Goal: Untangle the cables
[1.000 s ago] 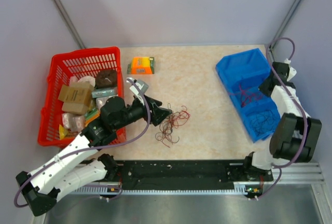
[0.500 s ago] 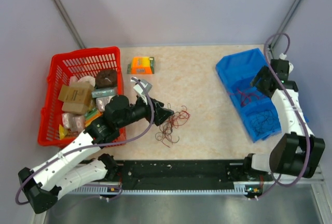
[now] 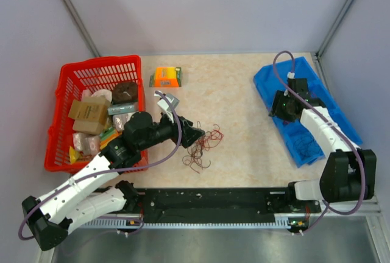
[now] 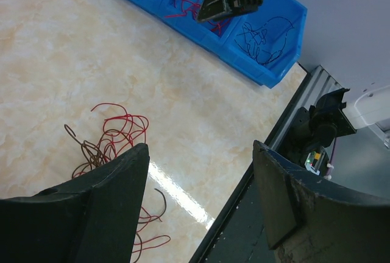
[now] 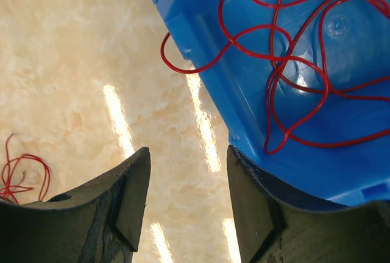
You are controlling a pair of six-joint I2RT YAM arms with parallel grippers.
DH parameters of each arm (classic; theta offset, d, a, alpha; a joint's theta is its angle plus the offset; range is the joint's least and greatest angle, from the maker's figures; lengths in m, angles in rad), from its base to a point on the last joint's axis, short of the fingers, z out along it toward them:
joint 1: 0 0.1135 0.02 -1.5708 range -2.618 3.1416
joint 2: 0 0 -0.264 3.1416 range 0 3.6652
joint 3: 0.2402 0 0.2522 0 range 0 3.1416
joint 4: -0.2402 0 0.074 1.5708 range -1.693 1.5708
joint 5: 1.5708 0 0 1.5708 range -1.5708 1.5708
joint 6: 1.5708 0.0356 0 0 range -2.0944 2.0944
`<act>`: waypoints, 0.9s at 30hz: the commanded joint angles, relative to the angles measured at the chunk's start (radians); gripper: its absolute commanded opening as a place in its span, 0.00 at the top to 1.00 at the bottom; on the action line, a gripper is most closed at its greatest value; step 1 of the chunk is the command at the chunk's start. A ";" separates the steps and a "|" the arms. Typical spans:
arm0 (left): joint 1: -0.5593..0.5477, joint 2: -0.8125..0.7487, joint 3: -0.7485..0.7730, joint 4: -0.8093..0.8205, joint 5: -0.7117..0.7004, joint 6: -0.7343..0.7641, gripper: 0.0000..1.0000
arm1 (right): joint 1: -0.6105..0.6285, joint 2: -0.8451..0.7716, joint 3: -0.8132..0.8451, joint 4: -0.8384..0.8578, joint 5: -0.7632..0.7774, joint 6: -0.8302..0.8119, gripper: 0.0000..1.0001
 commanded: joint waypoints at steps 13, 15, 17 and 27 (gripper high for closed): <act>-0.002 -0.057 -0.007 0.003 -0.007 -0.008 0.27 | -0.002 0.110 -0.059 0.240 0.140 0.338 0.36; -0.002 -0.066 -0.009 -0.007 -0.013 -0.007 0.27 | -0.006 0.137 -0.048 0.246 0.138 0.384 0.40; -0.002 -0.074 -0.007 -0.014 -0.018 0.000 0.27 | -0.009 0.164 -0.039 0.262 0.136 0.428 0.43; -0.002 -0.092 -0.010 -0.039 -0.041 0.009 0.27 | -0.032 0.200 -0.045 0.311 0.161 0.499 0.75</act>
